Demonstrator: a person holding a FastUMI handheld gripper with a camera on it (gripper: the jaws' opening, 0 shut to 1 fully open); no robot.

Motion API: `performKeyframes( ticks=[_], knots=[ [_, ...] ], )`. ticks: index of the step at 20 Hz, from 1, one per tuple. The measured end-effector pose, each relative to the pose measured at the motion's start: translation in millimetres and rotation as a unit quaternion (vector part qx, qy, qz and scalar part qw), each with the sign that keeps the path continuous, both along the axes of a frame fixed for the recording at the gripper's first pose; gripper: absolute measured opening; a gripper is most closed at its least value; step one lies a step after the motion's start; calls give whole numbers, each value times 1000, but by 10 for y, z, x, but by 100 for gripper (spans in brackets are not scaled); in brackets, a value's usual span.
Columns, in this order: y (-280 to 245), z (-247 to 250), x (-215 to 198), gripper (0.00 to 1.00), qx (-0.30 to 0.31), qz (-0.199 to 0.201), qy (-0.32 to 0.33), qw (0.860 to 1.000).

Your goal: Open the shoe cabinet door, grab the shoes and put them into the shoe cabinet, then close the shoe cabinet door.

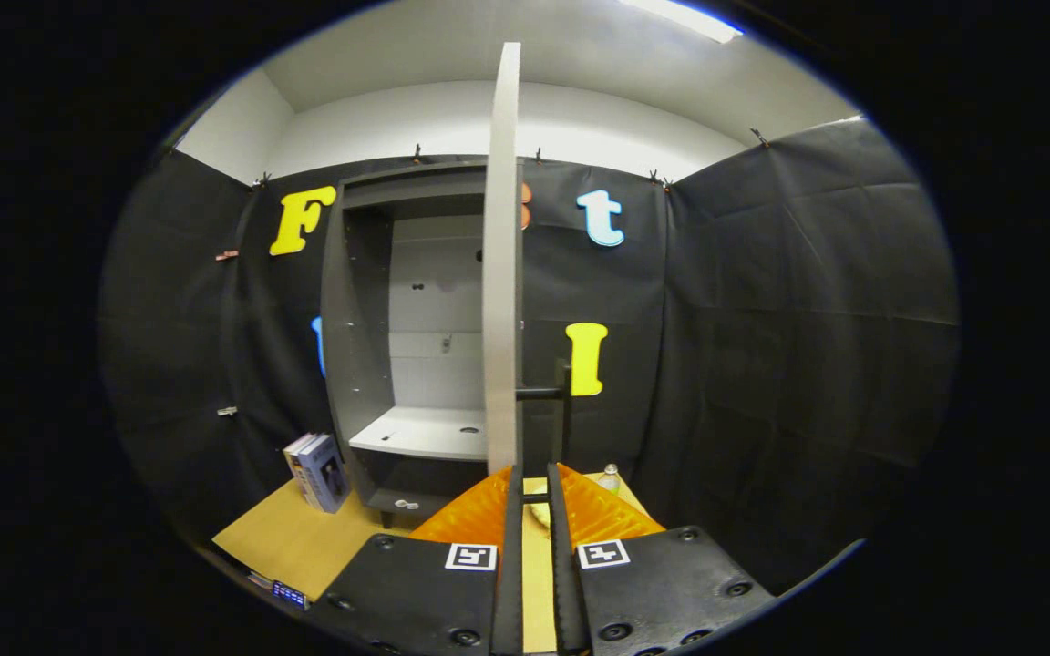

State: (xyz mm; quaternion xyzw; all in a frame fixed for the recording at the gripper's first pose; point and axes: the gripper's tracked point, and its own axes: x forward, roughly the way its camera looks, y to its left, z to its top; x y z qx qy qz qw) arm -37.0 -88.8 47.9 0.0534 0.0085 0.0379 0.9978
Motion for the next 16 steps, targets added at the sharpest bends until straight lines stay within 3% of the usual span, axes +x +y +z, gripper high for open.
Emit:
performKeyframes(
  ticks=[3,5,7,12,16],
  knots=[
    [388,-16,-138,18,1,64,-2,998],
    [706,-139,-187,30,-12,107,6,994],
    [908,-315,-176,42,-20,125,24,992],
    [1455,-1179,-69,96,5,145,143,979],
    [1800,-2120,103,98,22,139,243,960]
  ],
)
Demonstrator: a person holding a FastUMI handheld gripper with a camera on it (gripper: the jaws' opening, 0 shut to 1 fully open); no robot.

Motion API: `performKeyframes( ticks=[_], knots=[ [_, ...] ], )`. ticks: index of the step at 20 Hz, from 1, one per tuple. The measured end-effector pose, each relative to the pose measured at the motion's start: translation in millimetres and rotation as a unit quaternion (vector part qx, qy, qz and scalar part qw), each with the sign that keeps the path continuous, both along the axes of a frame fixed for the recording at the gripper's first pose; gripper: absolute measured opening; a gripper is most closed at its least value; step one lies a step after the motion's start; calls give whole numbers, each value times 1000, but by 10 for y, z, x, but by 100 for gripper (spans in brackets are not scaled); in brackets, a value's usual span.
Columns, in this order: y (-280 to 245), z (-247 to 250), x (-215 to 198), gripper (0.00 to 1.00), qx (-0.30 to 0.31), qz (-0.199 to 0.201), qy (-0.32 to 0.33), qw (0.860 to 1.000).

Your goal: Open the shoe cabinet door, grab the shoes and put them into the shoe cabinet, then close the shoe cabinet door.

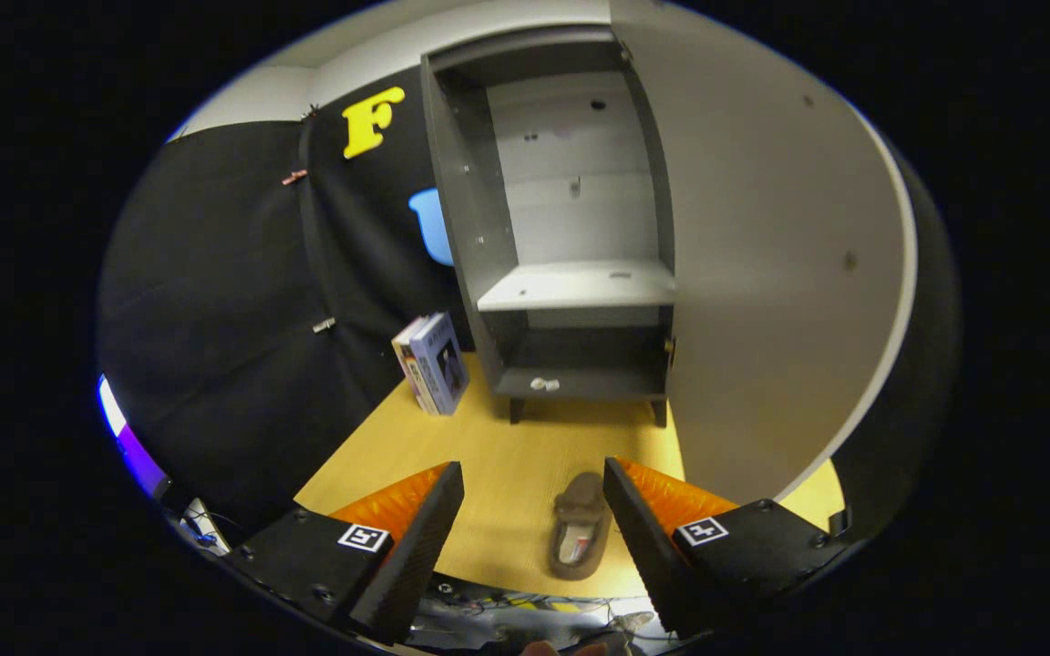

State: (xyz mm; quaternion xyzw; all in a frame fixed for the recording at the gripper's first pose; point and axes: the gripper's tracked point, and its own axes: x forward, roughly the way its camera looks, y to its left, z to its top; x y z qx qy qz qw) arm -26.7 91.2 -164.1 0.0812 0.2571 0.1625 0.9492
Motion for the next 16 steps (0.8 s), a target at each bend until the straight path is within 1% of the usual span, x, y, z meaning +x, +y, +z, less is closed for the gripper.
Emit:
performKeyframes(
  ticks=[4,5,7,10,14,16],
  knots=[
    [157,-902,110,99,-37,0,61,997],
    [228,-1120,142,99,-36,-1,78,996],
    [293,-1444,200,99,-34,-5,102,994],
    [312,-1956,339,99,-51,-13,129,990],
    [331,-2498,483,98,-54,-36,169,984],
    [312,-2625,618,98,-61,-48,161,984]
  ],
)
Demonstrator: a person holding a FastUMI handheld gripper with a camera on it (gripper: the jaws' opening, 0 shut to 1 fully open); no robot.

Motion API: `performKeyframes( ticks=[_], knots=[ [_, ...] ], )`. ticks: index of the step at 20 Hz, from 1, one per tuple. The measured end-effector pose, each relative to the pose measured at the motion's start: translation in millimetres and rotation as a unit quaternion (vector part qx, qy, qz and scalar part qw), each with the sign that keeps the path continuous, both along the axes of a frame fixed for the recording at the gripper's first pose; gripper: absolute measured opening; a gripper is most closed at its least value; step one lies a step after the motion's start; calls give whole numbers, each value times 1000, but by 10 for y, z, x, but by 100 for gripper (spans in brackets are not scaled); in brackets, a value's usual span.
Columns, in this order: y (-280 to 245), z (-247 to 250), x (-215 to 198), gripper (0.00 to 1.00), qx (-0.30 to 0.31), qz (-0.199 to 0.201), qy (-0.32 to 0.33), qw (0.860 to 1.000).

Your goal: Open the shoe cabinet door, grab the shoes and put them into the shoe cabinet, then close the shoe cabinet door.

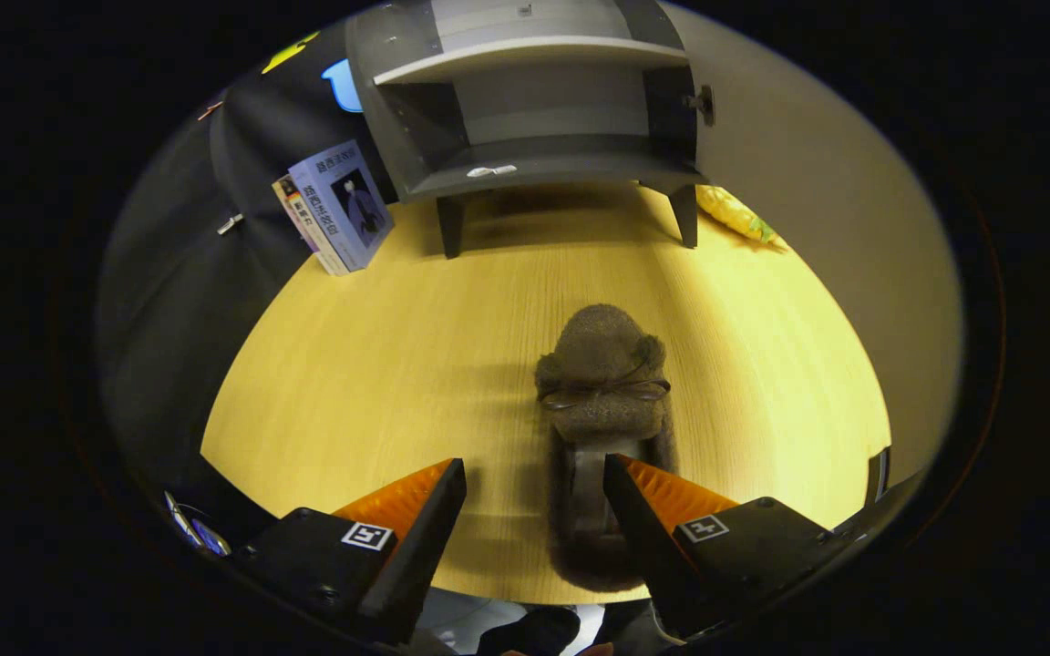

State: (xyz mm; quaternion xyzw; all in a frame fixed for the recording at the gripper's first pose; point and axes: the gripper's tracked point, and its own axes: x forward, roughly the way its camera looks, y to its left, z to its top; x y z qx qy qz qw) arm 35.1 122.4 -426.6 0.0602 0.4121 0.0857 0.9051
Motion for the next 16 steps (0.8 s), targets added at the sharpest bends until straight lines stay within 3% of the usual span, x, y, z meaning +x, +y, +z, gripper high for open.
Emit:
performKeyframes(
  ticks=[3,8,13,16],
  knots=[
    [-31,-132,266,82,-26,-21,-28,999],
    [-174,-282,561,66,-59,-76,-46,994],
    [-70,-197,575,9,-51,-54,-48,996],
    [-98,43,577,9,-39,-48,-61,996]
  ],
)
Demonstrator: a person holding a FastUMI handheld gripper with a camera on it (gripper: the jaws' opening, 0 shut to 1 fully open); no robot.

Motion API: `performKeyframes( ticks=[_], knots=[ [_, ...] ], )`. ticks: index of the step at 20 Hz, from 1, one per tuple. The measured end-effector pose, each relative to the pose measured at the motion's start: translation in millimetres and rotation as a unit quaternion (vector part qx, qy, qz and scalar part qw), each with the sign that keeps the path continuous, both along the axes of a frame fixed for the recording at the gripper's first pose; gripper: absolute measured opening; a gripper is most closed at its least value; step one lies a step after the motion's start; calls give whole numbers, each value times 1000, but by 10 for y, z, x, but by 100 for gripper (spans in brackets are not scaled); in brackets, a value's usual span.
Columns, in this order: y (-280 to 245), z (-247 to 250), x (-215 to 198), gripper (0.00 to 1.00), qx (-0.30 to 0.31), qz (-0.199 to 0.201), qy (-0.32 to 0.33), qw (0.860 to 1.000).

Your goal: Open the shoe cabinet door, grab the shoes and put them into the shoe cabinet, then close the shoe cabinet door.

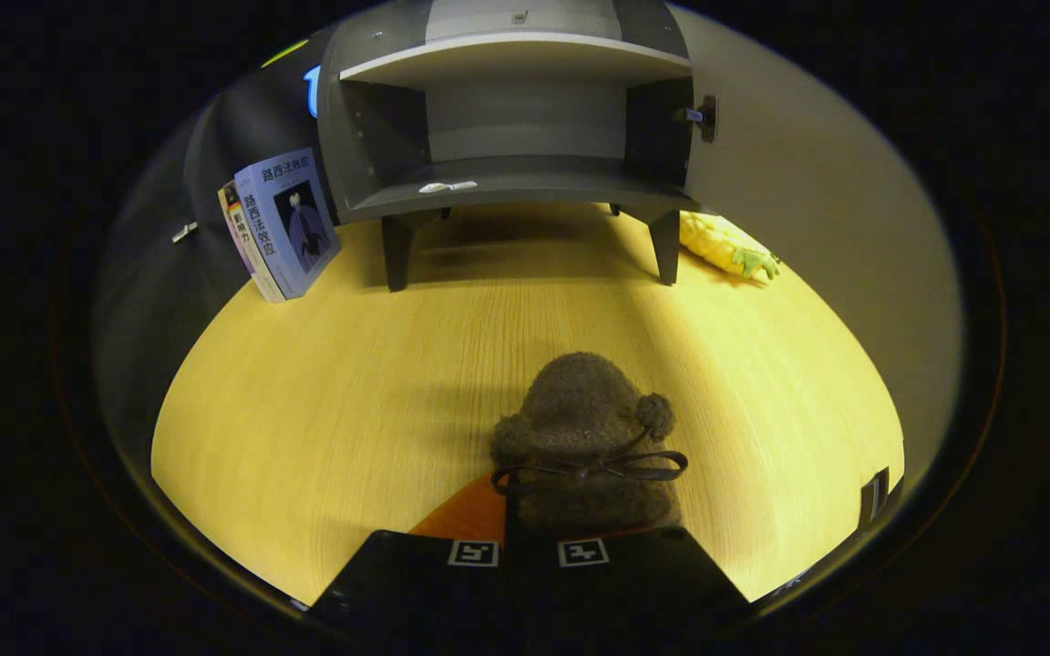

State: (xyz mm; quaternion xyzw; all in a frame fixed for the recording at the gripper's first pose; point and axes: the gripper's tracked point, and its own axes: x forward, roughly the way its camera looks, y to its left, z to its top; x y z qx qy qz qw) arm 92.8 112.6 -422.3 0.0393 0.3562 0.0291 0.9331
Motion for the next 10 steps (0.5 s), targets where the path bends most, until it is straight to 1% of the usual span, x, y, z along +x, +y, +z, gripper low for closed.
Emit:
performKeyframes(
  ticks=[4,6,10],
  knots=[
    [-22,617,7,9,33,0,-32,999],
    [-45,1000,38,9,39,7,-55,998],
    [-107,1653,86,9,38,15,-71,997]
  ],
)
